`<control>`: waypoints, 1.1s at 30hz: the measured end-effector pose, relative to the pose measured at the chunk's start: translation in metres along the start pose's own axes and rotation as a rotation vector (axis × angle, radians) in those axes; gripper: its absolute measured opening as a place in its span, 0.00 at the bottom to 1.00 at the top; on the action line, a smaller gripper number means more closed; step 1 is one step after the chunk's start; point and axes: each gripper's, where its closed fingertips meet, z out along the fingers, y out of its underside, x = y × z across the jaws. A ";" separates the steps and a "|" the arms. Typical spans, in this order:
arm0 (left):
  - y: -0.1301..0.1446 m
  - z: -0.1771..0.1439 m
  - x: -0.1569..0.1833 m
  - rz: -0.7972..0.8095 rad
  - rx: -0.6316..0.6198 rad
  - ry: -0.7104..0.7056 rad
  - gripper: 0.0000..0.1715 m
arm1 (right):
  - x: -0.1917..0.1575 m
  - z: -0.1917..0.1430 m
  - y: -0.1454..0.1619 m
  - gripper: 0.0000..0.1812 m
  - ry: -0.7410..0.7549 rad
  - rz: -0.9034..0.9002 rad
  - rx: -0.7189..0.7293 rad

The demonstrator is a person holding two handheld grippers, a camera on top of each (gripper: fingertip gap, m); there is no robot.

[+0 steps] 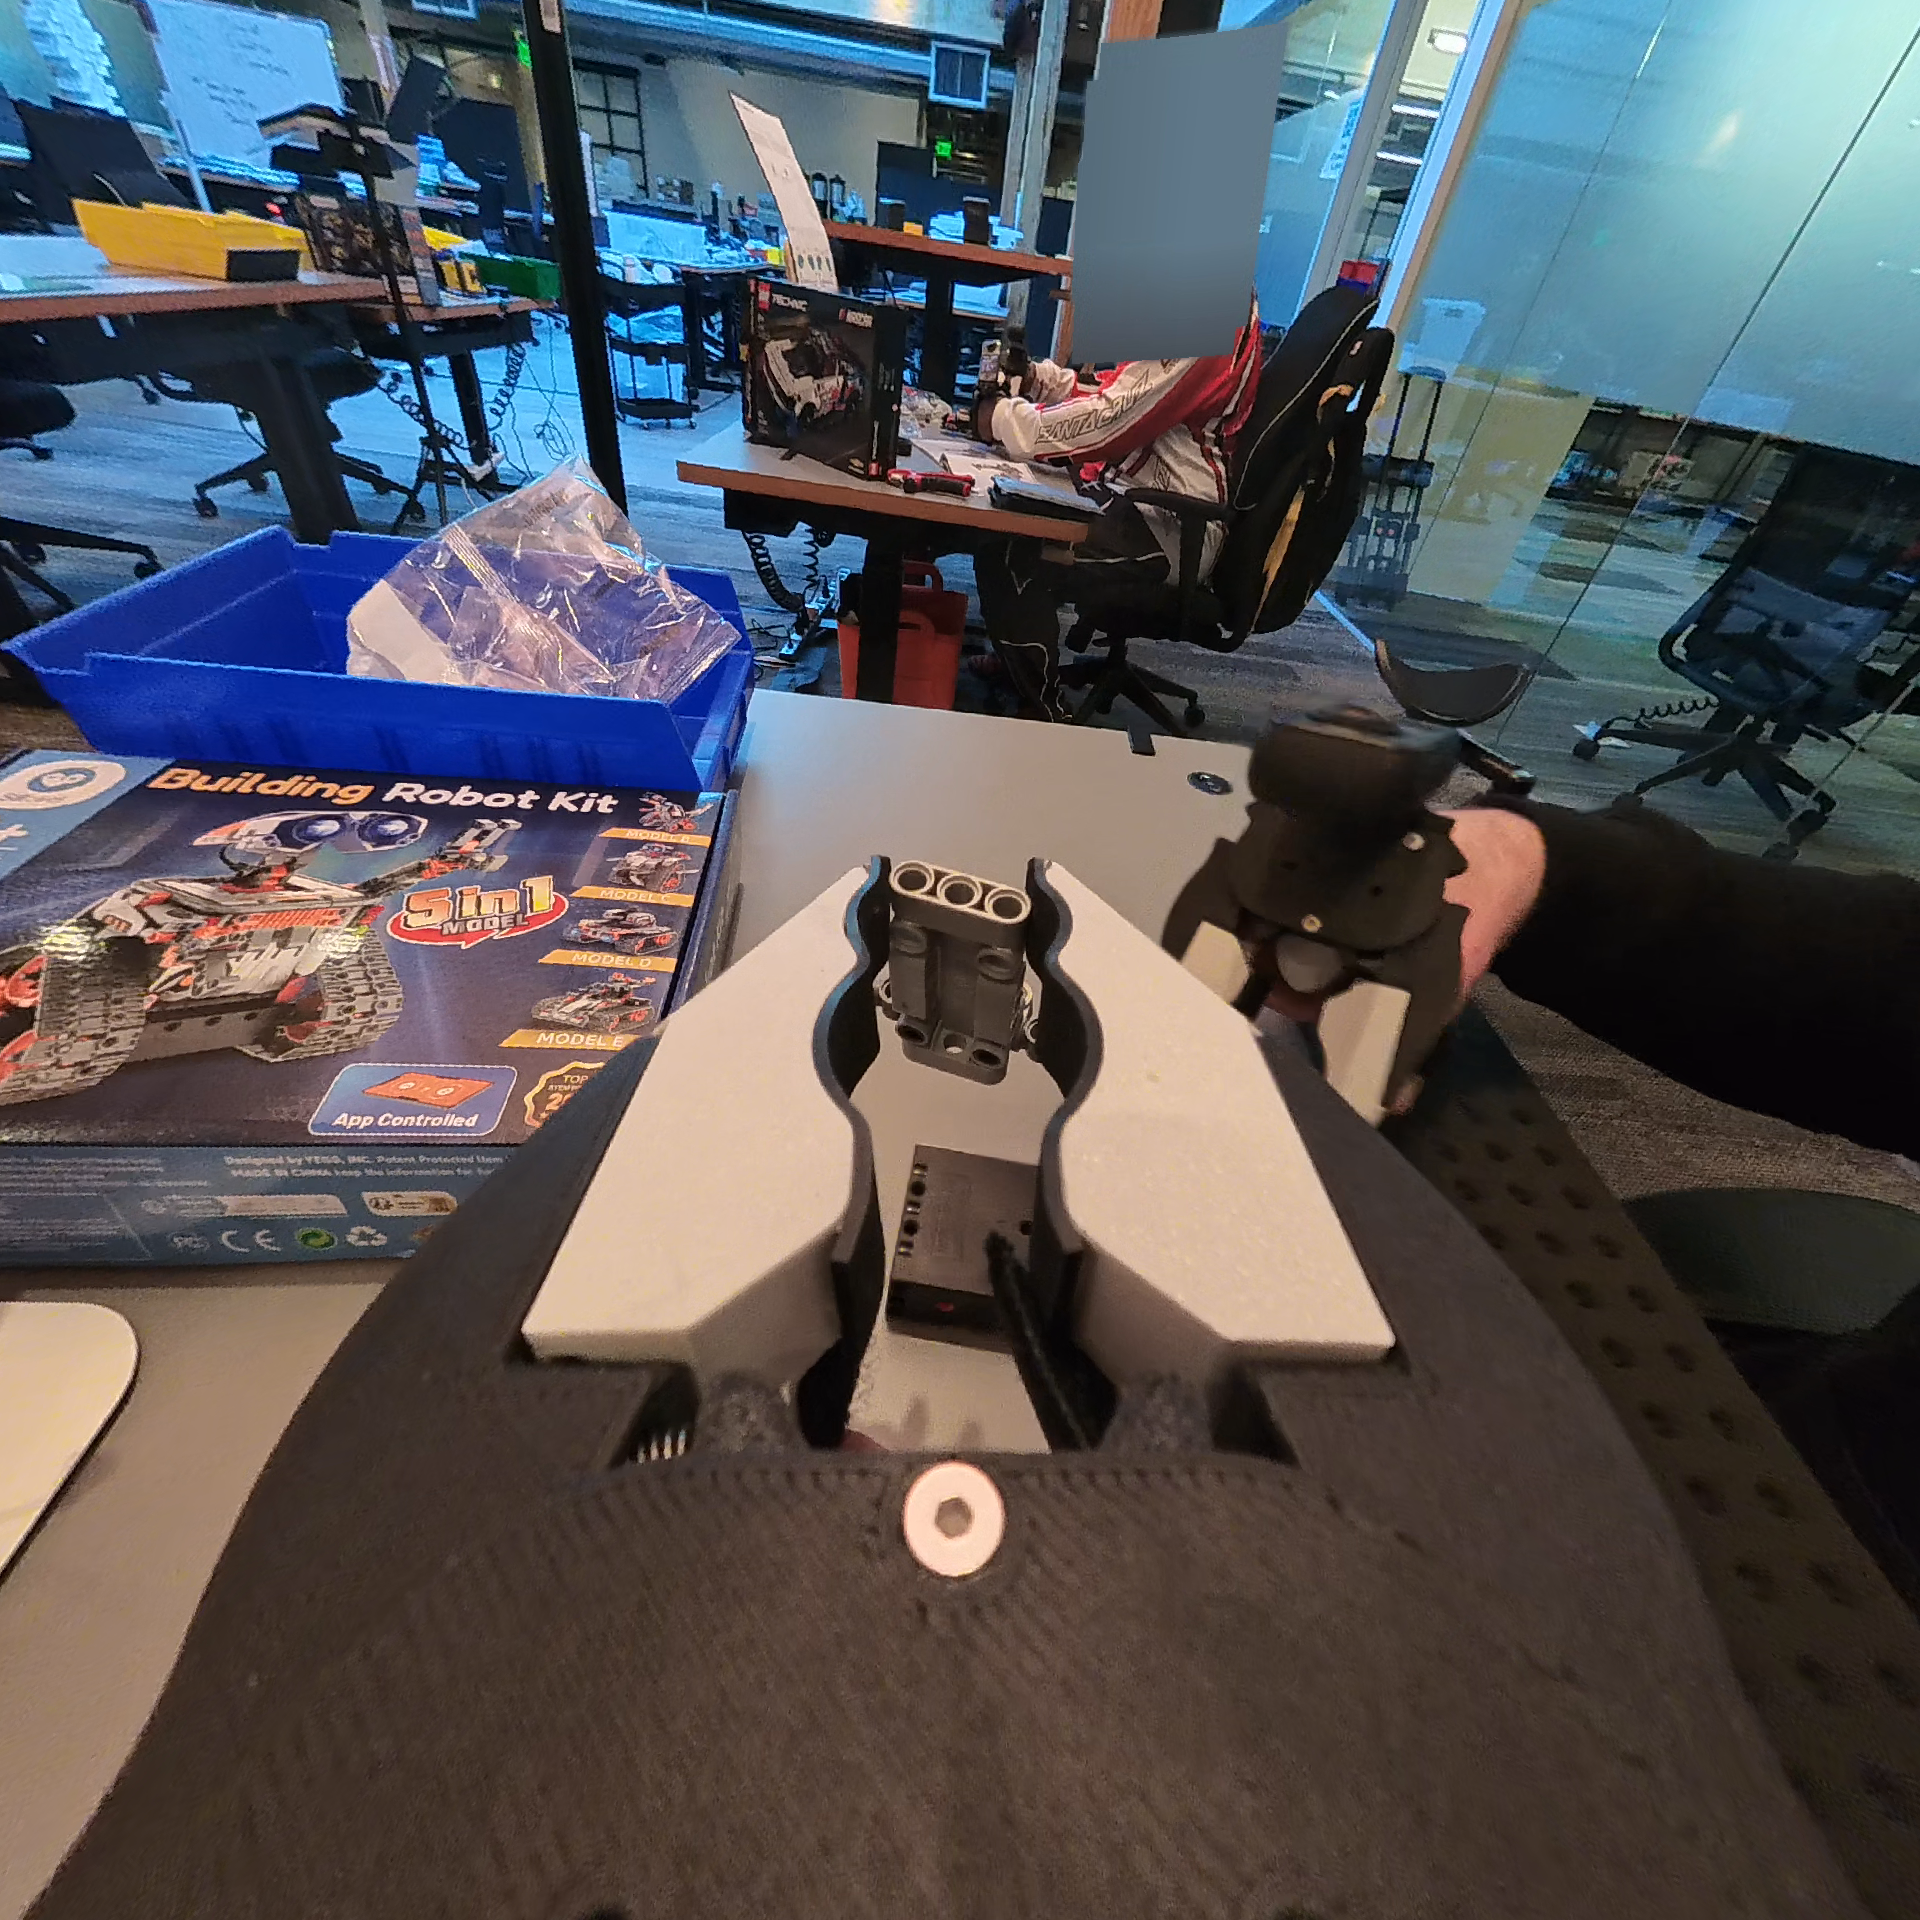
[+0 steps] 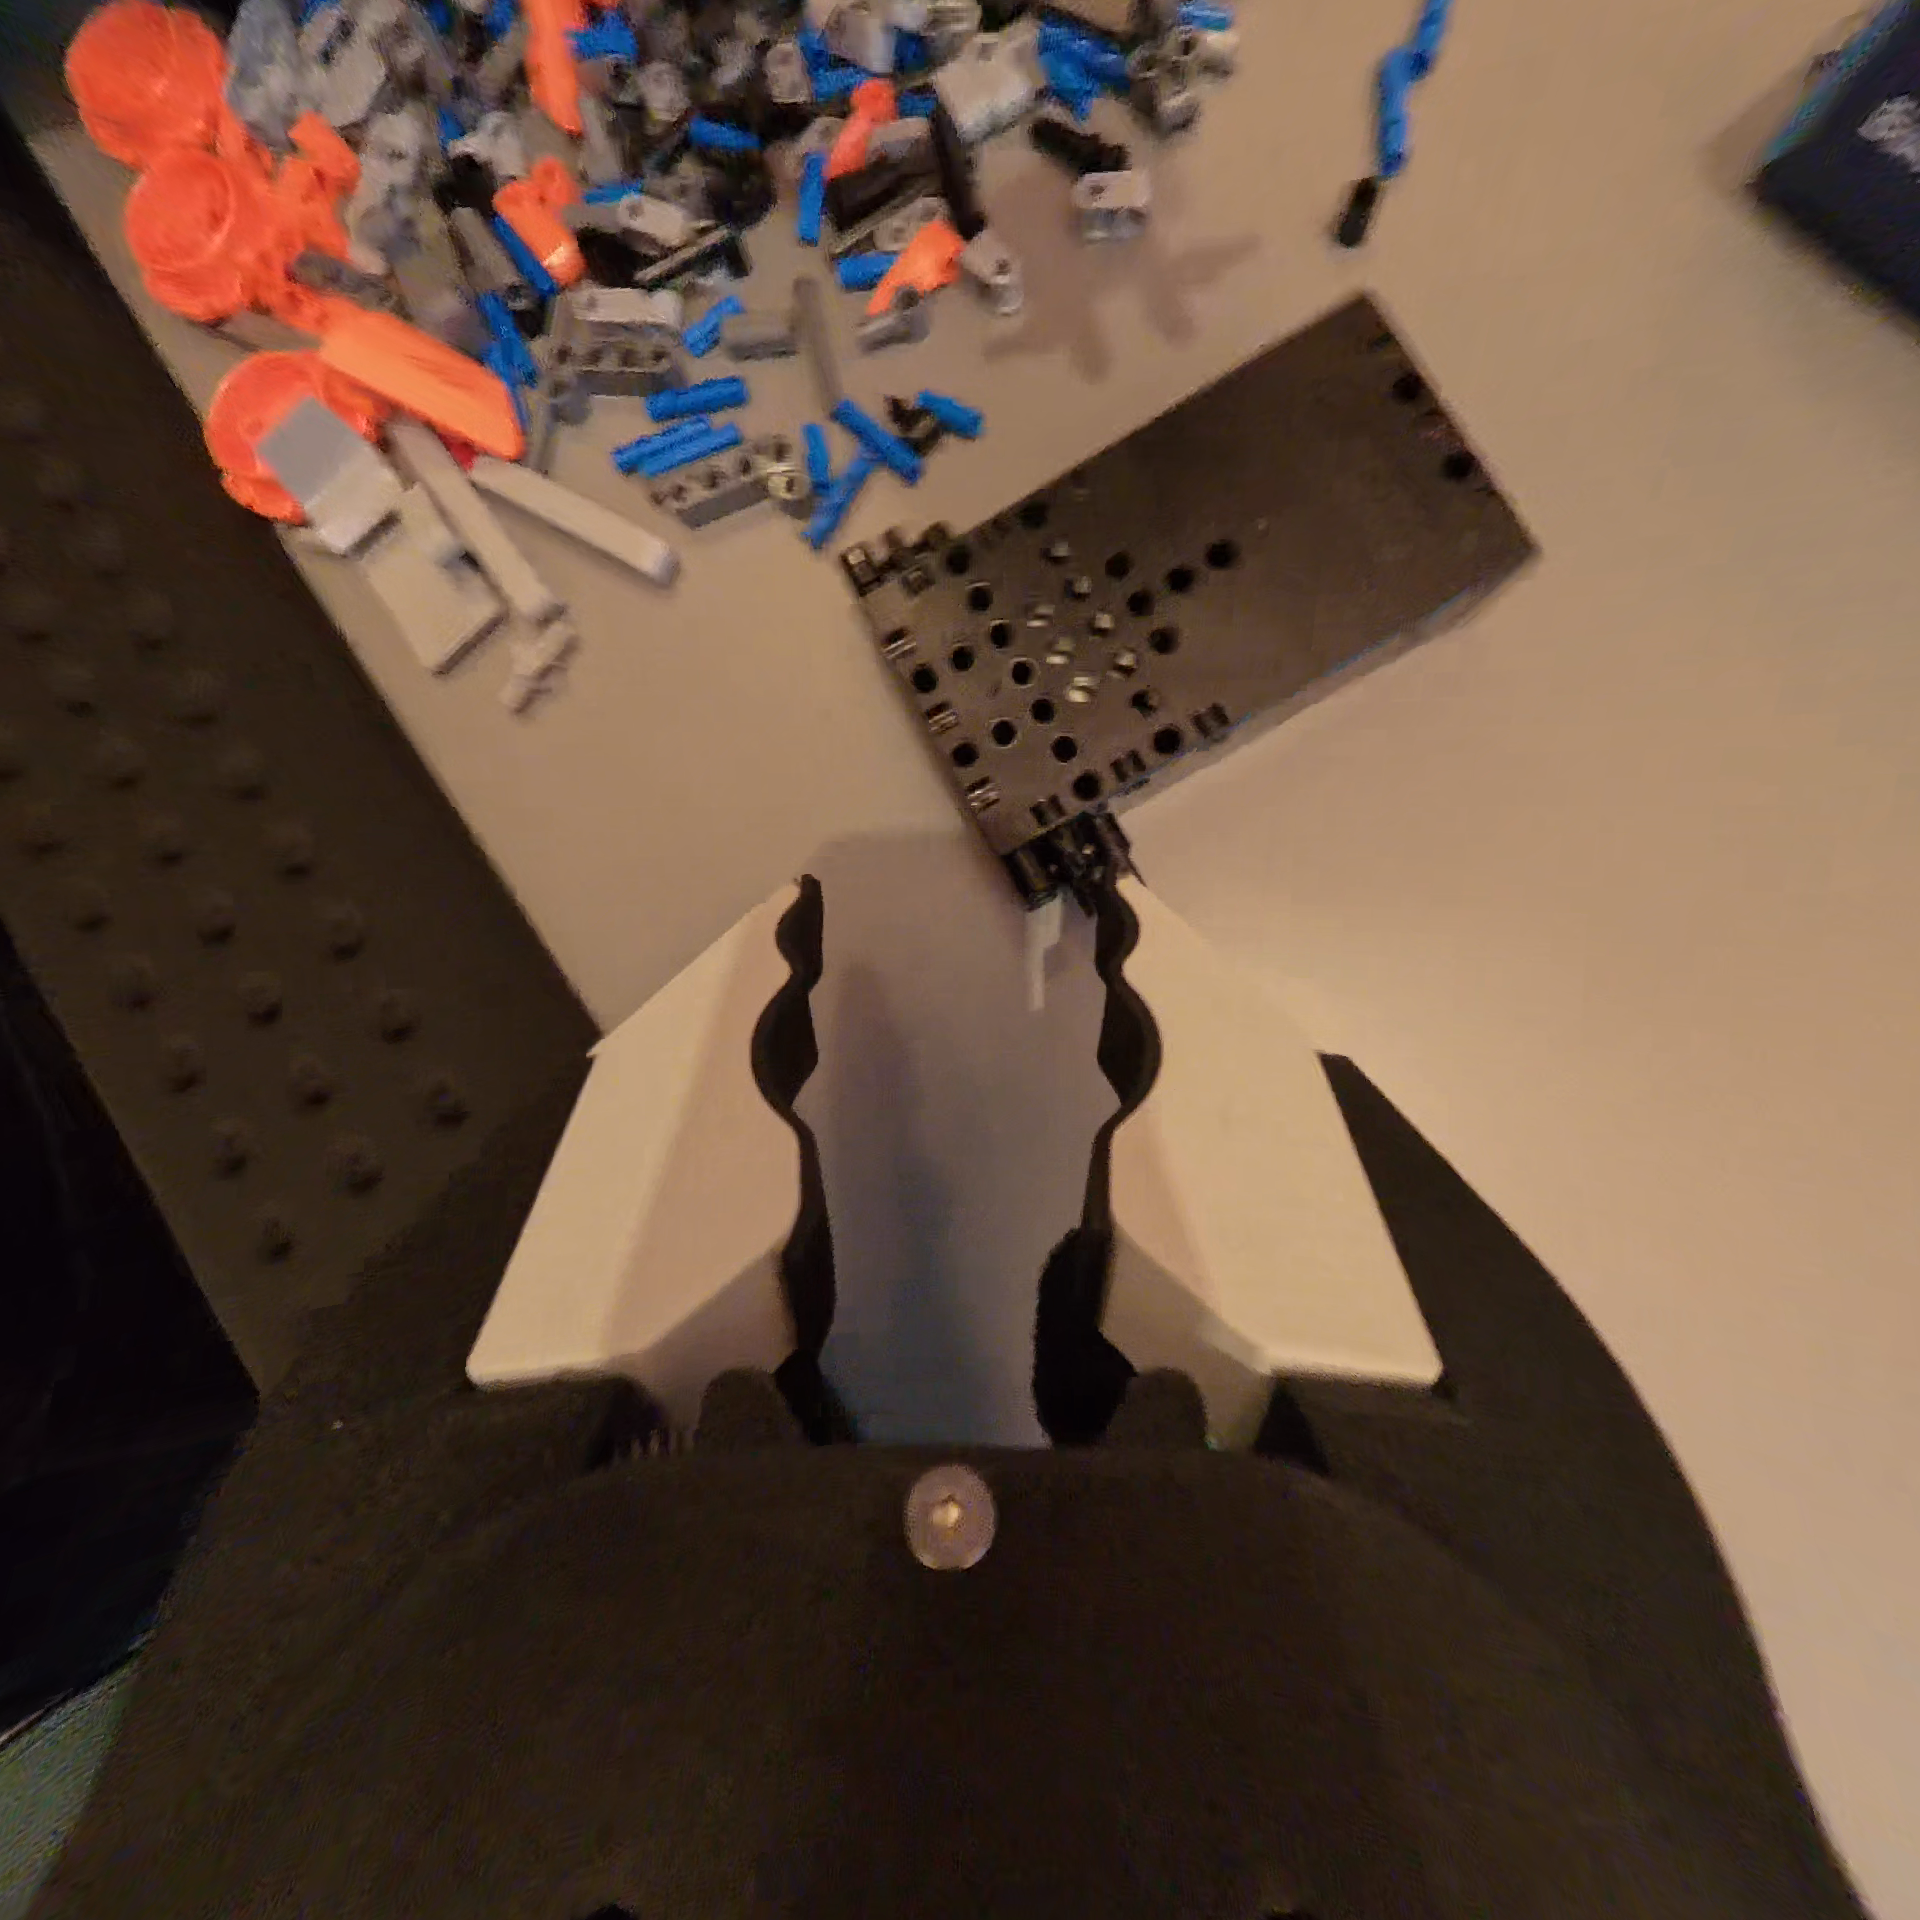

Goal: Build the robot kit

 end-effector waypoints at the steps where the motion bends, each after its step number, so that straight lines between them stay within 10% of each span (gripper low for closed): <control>1: -0.001 0.000 0.000 -0.002 0.002 0.003 0.14 | -0.014 0.003 -0.003 0.30 -0.036 -0.003 0.005; 6: 0.006 0.004 0.002 -0.011 -0.016 0.019 0.14 | -0.075 0.014 -0.017 0.31 -0.216 -0.078 0.051; 13: 0.023 0.022 0.021 -0.031 -0.074 0.091 0.14 | 0.014 -0.017 -0.033 0.33 0.072 -0.141 0.174; 23: 0.059 0.055 0.045 -0.022 -0.199 0.133 0.14 | 0.013 0.025 -0.041 0.40 -0.165 -0.343 0.143; 33: 0.070 0.053 0.043 -0.042 -0.233 0.103 0.14 | 0.010 0.016 -0.029 0.38 -0.011 -0.179 0.149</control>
